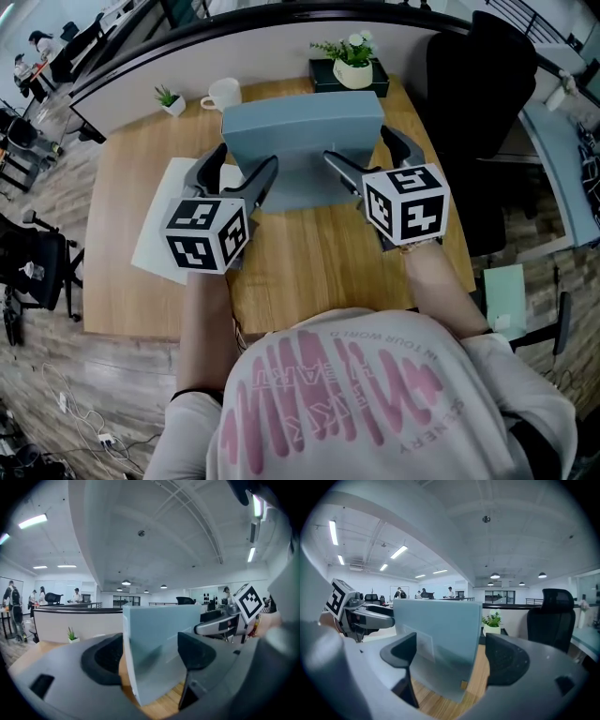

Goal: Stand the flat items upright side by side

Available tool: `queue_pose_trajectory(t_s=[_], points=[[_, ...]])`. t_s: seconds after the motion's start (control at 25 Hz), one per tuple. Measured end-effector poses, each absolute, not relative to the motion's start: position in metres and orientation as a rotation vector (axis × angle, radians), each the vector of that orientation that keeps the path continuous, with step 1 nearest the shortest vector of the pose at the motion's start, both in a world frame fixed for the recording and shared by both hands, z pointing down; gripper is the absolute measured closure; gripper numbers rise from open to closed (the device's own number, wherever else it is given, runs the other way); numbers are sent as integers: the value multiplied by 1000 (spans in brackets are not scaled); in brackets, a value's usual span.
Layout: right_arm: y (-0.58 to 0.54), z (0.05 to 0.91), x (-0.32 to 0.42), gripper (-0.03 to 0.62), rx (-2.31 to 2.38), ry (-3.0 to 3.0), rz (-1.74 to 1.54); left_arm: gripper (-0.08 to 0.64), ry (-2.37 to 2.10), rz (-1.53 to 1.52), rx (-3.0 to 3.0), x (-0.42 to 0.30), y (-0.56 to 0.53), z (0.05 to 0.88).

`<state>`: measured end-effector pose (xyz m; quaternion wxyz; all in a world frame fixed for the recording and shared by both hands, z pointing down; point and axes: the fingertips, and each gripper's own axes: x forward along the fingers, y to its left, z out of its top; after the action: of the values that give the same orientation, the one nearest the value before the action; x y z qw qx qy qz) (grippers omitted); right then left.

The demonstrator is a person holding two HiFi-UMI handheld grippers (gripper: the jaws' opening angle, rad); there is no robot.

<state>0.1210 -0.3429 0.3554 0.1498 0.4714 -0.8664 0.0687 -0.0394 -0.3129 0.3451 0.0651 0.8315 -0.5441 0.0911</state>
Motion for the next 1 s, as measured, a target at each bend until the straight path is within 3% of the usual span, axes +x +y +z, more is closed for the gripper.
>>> queue_pose_trajectory(t_s=[0.44,1.0], points=[[-315,338,122,120,1650,-2385,304,192,-1487,316,2631,-74,-297,323],[-229,388,41,121,1726,-2298,538,204,-1383,354,2596,-175,-232,361]])
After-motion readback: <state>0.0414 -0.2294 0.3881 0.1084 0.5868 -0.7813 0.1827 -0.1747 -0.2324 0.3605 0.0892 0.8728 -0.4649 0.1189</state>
